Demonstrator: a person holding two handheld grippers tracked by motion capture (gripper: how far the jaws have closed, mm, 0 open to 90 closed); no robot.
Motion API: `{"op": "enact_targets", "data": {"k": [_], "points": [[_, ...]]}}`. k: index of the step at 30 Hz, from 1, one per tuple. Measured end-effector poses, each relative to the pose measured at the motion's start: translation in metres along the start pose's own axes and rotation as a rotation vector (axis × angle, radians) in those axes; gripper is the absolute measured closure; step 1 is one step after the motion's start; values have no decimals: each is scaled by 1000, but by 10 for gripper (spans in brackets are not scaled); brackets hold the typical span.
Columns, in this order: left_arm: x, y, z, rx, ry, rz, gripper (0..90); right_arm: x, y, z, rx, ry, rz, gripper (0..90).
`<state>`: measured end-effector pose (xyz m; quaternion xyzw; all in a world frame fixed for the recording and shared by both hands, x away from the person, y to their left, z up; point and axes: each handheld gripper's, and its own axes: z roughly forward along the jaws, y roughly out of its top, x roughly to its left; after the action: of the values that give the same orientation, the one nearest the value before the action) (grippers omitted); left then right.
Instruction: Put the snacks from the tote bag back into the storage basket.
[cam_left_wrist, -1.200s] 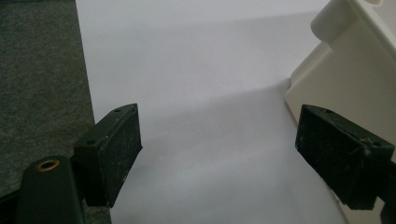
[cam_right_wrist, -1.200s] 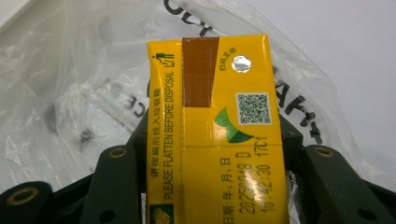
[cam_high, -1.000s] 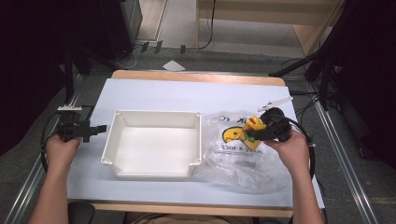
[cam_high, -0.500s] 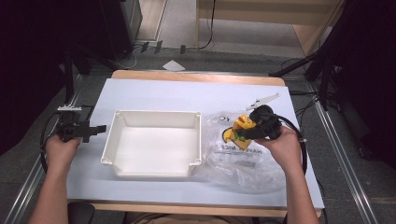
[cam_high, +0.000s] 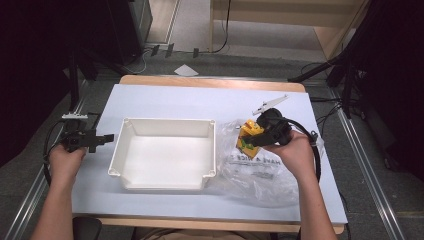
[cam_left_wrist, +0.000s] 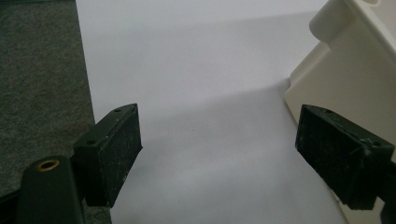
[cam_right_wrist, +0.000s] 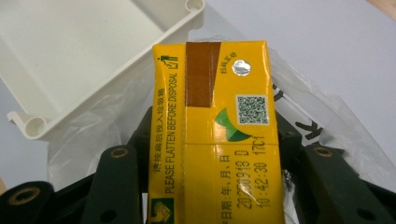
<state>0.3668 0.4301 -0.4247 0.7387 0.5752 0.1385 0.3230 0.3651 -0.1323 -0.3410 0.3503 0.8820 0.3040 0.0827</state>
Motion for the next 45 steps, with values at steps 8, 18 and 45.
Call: {"op": "enact_targets", "data": {"k": [8, 18, 45], "points": [[0, 0, -1, -4, -1, -1, 154, 7, 13, 2, -22, 32, -30, 519], [1, -3, -2, -3, -6, 1, 154, 11, 24, 2, -31, 50, -63, 520], [3, -13, -17, -30, 15, -6, 154, 26, 67, 7, -55, 101, -163, 521]]}}
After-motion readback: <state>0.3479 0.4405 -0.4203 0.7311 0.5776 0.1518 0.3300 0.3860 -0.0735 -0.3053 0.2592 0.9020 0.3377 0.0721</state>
